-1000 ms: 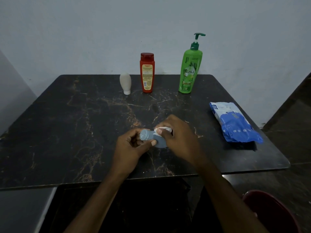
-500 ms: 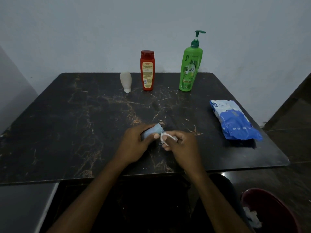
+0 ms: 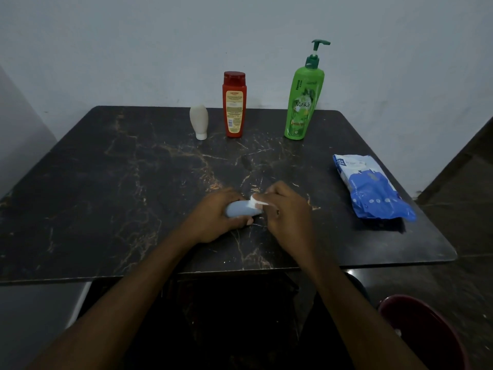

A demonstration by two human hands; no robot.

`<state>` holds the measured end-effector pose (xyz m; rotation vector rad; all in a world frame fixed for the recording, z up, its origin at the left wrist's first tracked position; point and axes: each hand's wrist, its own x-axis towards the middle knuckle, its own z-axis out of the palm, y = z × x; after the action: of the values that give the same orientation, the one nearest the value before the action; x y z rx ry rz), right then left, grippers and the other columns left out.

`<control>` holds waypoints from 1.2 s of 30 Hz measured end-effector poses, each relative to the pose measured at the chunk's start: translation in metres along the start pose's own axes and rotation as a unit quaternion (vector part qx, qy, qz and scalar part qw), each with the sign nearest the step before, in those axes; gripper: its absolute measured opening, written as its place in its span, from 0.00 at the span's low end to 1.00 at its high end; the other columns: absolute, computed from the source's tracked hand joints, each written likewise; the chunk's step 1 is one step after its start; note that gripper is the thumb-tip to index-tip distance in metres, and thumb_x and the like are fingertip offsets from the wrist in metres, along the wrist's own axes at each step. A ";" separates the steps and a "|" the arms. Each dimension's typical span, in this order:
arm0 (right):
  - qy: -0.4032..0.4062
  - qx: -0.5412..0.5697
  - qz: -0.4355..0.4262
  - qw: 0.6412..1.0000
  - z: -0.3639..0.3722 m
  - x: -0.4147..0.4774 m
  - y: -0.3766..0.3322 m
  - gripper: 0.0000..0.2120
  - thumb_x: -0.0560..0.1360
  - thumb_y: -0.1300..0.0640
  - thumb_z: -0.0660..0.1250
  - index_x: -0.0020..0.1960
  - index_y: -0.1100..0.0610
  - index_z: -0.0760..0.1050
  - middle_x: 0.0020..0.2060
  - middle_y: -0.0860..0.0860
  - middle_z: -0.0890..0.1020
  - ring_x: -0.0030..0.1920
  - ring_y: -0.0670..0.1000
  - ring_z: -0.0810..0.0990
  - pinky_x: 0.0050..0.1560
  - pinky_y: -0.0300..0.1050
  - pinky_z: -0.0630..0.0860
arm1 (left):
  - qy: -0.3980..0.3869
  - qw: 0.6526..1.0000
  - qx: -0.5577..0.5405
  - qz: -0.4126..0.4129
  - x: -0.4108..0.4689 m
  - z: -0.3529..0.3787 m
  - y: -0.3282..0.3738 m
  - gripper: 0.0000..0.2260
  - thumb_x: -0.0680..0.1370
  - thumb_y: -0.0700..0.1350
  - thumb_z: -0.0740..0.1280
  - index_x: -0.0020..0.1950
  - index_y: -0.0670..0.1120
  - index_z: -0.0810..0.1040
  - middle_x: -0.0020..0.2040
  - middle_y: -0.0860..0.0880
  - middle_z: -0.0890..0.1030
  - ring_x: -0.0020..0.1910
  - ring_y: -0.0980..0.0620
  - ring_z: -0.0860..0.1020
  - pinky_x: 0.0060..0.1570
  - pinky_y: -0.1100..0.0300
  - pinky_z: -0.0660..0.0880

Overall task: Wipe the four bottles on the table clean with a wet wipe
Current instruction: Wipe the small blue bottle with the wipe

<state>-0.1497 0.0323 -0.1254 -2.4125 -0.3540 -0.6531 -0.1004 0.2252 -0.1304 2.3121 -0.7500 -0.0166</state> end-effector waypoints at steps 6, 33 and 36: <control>-0.019 0.021 -0.010 1.000 -0.003 0.005 0.001 0.12 0.74 0.67 0.68 0.54 0.56 0.83 0.45 0.50 0.78 0.42 0.47 0.77 0.44 0.37 0.72 | -0.008 0.998 -0.059 0.020 0.005 -0.003 0.001 0.13 0.72 0.50 0.79 0.53 0.48 0.84 0.47 0.53 0.85 0.44 0.57 0.82 0.45 0.54 0.79; -0.028 0.011 0.069 0.997 -0.013 0.014 -0.003 0.10 0.76 0.59 0.65 0.53 0.54 0.83 0.46 0.54 0.79 0.46 0.53 0.77 0.46 0.43 0.71 | 0.076 0.971 0.194 0.121 -0.008 0.010 0.016 0.15 0.74 0.42 0.69 0.61 0.46 0.75 0.53 0.47 0.82 0.48 0.48 0.78 0.47 0.54 0.75; -0.005 0.002 0.044 0.999 -0.011 0.006 -0.007 0.08 0.75 0.61 0.66 0.50 0.54 0.83 0.44 0.52 0.78 0.42 0.51 0.77 0.43 0.46 0.75 | 0.078 0.972 0.206 0.083 -0.008 0.012 0.016 0.16 0.75 0.44 0.69 0.62 0.47 0.73 0.54 0.48 0.81 0.48 0.48 0.78 0.44 0.49 0.77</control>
<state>-0.1519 0.0318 -0.1112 -2.4125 -0.2522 -0.6014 -0.1178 0.2128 -0.1313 2.5889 -0.9326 0.4296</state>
